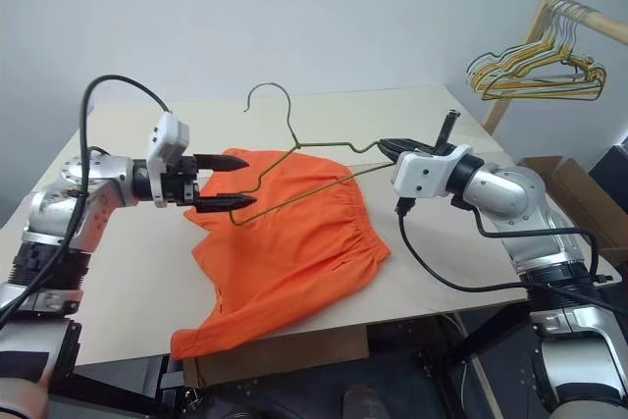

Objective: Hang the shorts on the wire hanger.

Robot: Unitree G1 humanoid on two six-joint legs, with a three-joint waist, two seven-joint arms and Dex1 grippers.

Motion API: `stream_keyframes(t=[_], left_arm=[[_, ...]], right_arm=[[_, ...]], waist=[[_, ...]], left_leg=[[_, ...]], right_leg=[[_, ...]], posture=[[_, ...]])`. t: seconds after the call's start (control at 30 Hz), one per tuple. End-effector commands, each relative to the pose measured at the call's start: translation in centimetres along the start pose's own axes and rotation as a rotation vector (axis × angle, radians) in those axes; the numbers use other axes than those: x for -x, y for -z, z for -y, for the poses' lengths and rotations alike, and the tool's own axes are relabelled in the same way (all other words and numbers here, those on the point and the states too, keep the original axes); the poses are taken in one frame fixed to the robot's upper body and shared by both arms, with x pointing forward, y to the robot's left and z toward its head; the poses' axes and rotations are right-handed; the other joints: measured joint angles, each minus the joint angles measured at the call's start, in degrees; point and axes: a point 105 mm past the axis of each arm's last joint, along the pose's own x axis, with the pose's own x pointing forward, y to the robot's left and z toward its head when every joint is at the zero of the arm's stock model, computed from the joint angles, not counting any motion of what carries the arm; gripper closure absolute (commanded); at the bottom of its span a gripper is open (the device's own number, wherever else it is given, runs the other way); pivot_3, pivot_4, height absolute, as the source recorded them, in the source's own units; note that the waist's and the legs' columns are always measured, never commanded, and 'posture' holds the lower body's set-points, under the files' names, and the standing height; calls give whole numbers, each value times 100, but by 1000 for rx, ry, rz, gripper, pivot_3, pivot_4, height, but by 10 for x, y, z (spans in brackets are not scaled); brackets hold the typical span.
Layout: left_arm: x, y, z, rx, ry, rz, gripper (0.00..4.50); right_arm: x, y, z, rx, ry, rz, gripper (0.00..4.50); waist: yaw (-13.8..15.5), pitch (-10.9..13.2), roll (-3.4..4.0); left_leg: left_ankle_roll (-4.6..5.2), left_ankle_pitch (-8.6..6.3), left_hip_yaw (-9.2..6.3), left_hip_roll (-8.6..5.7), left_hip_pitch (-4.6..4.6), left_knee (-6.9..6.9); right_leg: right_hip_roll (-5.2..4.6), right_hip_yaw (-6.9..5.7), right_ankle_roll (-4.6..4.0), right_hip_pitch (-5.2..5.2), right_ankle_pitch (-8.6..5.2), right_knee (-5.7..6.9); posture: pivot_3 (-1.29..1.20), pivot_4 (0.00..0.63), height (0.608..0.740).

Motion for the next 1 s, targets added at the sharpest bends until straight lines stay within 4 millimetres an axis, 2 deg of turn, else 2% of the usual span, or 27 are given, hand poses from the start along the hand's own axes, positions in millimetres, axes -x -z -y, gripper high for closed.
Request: stream_keyframes(t=[0.03, 0.1, 0.2, 0.3, 0.4, 0.57, 0.77, 0.8, 0.93, 1.0], left_arm=[[-4, -10, -2, -55, 16, 4, 0], [-7, -5, -1, -43, 23, -22, 0], [-11, 13, -3, -70, 8, -116, 0], [-13, 18, -7, -65, -16, -136, 0], [-13, 17, -8, -70, -22, -129, 530], [-13, 14, -11, -72, -48, -117, 2061], [-10, 12, -12, -73, -52, -102, 4240], [-10, 11, -12, -72, -53, -99, 4479], [-6, 9, -10, -66, -39, -79, 4479], [-4, 8, -9, -73, -41, -75, 4500]], right_arm=[[2, -13, 27, 34, 82, 34, 4461], [2, -15, 29, 29, 89, 36, 4461], [1, -18, 33, 24, 106, 42, 4461], [0, -20, 35, 20, 113, 45, 4461], [0, -22, 35, 19, 114, 46, 4500], [-1, -22, 35, 17, 114, 44, 4500], [0, -21, 33, 22, 105, 41, 4500], [0, -21, 33, 24, 103, 42, 4500], [1, -22, 29, 21, 71, 47, 4500], [3, -23, 23, 8, 25, 59, 3975]], waist=[[3, 0, 0], [2, 0, 0], [5, 0, 0], [8, 0, 0], [13, 0, 0], [16, 0, 0], [15, 0, 0], [14, 0, 0], [15, 0, 0], [16, 0, 0]], left_leg=[[1, 0, 0, 0, 0, 0], [1, -1, 0, 0, 0, 1], [2, -1, 0, -1, 0, 1], [2, -1, 0, 0, 0, 1], [3, -2, 0, 0, -1, 1], [4, -2, -1, 0, -1, 2], [4, -2, -1, 0, -1, 2], [4, -2, -1, 0, -1, 2], [4, -2, -1, 0, -1, 3], [4, -2, -1, 0, -1, 3]], right_leg=[[0, 0, 0, 0, 0, 1], [-1, 1, 0, 0, 0, 0], [-1, 2, 0, -1, 0, 0], [0, 2, 0, 0, 0, 2], [0, 2, 0, -1, 0, 1], [-1, 2, 0, -1, 0, 2], [-1, 2, 0, -1, 0, 2], [-1, 2, 0, -1, 0, 2], [-1, 2, 0, -1, 0, 3], [-1, 2, 0, -1, 0, 3]], posture=[[-140, 0, 740], [-141, 0, 740], [-141, 0, 740], [-138, 0, 740], [-139, 0, 740], [-139, 0, 740], [-138, 0, 740], [-136, 0, 740], [-134, 0, 740], [-133, 0, 740]])
